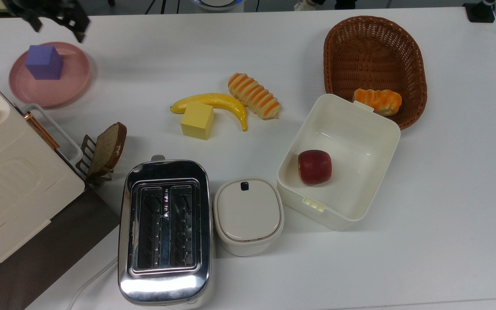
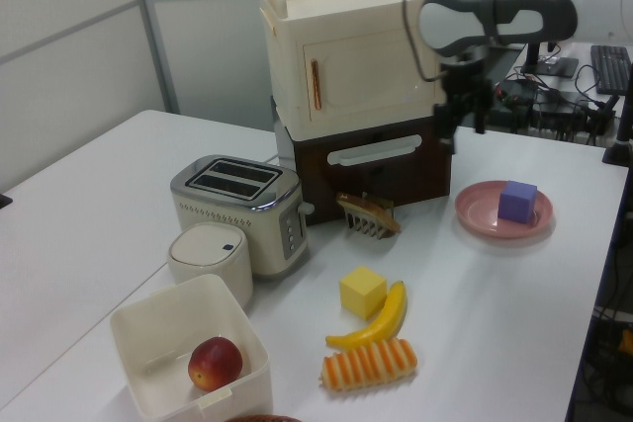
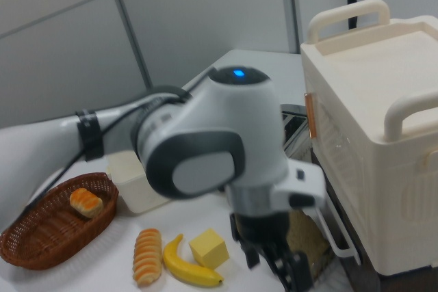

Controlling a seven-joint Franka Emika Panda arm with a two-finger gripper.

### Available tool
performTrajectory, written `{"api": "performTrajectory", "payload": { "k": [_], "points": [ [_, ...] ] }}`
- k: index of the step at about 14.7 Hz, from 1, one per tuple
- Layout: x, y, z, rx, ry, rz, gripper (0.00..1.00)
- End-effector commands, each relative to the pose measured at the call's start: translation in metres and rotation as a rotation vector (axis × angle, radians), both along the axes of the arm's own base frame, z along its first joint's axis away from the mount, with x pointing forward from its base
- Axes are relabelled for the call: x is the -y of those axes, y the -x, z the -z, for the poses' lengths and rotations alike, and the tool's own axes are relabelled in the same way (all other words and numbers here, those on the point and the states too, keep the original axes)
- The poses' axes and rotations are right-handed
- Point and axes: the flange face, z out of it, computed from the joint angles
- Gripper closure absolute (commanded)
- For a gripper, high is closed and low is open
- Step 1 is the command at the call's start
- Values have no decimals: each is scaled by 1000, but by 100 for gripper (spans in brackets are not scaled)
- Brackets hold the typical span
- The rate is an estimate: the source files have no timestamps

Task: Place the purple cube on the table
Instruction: 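Move the open gripper over the purple cube on the pink plate, then lower the gripper and close it on the purple cube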

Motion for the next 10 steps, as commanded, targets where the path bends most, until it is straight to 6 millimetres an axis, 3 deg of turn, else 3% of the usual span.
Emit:
{"api": "performTrajectory", "payload": {
  "k": [1,6,10],
  "points": [
    [31,13,32,1,24,-19,0],
    [56,17,99,-8,80,-24,0],
    [80,44,120,-44,64,-121,0]
  ]
}}
